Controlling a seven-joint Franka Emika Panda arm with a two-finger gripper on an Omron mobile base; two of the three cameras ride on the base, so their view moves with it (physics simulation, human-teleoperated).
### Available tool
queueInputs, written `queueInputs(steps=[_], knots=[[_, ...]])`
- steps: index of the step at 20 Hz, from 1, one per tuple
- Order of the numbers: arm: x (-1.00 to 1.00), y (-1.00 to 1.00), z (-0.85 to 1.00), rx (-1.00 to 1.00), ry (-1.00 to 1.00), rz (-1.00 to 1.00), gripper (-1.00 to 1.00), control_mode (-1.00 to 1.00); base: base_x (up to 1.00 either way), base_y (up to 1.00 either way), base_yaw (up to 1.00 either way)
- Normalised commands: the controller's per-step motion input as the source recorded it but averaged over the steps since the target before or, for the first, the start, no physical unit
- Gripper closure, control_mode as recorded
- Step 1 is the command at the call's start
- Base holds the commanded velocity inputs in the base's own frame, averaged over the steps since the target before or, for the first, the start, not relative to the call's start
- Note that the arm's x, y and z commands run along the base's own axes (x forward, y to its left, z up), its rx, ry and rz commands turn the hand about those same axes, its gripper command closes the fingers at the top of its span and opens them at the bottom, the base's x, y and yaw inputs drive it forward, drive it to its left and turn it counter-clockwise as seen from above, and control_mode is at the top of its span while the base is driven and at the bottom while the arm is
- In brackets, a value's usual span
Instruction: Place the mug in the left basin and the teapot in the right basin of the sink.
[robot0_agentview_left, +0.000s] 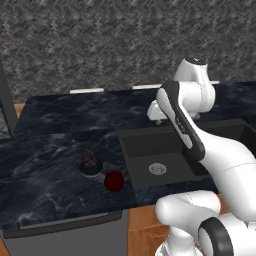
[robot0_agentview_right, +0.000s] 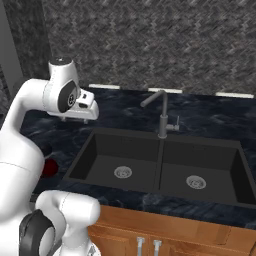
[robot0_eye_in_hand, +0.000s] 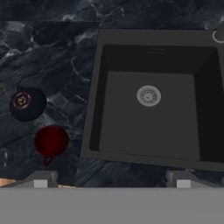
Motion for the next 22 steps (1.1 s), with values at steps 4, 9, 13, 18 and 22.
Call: queueInputs(steps=[4, 9, 13, 18, 22], knots=[[-0.15, 0.26, -0.01, 0.0, -0.01, 0.02, -1.0, -1.0, 0.0, 0.0, 0.0], [-0.26, 0.23, -0.04, 0.0, 0.0, 0.01, -1.0, -1.0, 0.0, 0.0, 0.0], [-0.24, 0.29, -0.08, 0.0, 0.0, 0.0, -1.0, -1.0, 0.0, 0.0, 0.0], [-0.24, 0.29, -0.13, 0.0, -0.04, 0.0, -1.0, -1.0, 0.0, 0.0, 0.0], [-0.25, 0.26, -0.16, 0.0, -0.04, 0.0, -1.0, -1.0, 0.0, 0.0, 0.0]])
